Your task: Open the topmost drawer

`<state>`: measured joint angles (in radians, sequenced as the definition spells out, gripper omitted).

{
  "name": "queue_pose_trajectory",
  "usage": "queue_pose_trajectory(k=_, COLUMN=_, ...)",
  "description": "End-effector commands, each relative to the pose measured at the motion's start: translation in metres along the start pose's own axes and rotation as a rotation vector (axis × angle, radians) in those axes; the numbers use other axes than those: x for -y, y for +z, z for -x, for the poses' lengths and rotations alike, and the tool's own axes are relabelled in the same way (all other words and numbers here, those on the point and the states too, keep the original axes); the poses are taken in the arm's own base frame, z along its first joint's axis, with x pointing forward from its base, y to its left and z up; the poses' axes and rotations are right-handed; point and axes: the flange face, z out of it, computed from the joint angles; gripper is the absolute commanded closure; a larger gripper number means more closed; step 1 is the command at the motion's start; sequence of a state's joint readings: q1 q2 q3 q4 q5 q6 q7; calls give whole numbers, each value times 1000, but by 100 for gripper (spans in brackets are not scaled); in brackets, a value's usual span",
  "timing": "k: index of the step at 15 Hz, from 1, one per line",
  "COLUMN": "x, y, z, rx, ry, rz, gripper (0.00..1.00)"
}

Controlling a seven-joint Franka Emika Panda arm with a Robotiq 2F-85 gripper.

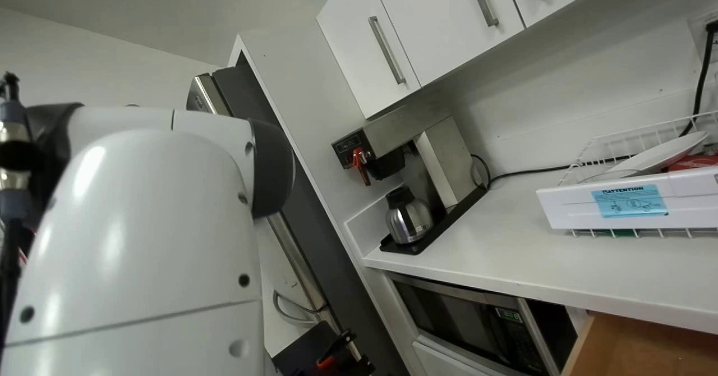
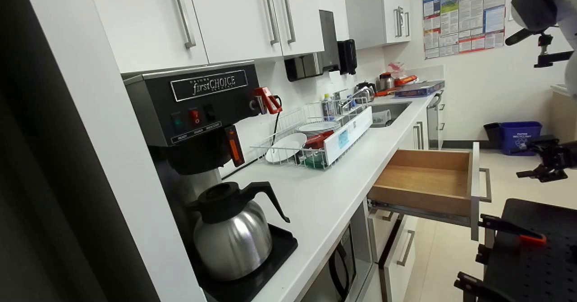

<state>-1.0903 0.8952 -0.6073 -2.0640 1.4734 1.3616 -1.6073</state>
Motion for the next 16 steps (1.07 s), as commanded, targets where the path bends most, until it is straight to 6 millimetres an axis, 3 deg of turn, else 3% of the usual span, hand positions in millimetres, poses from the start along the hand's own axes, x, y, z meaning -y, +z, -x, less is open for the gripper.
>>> queue_pose_trajectory(k=1, x=56, y=6, z=22, rx=1, ry=-48, rz=76, gripper=0)
queue_pose_trajectory(k=7, x=131, y=19, z=32, rx=33, ry=-190, rz=288, gripper=0)
queue_pose_trajectory(k=13, x=195, y=38, z=-6, rx=76, ry=-391, rz=572, gripper=0)
queue_pose_trajectory(k=16, x=227, y=63, z=-25, rx=131, ry=-503, rz=674, gripper=0)
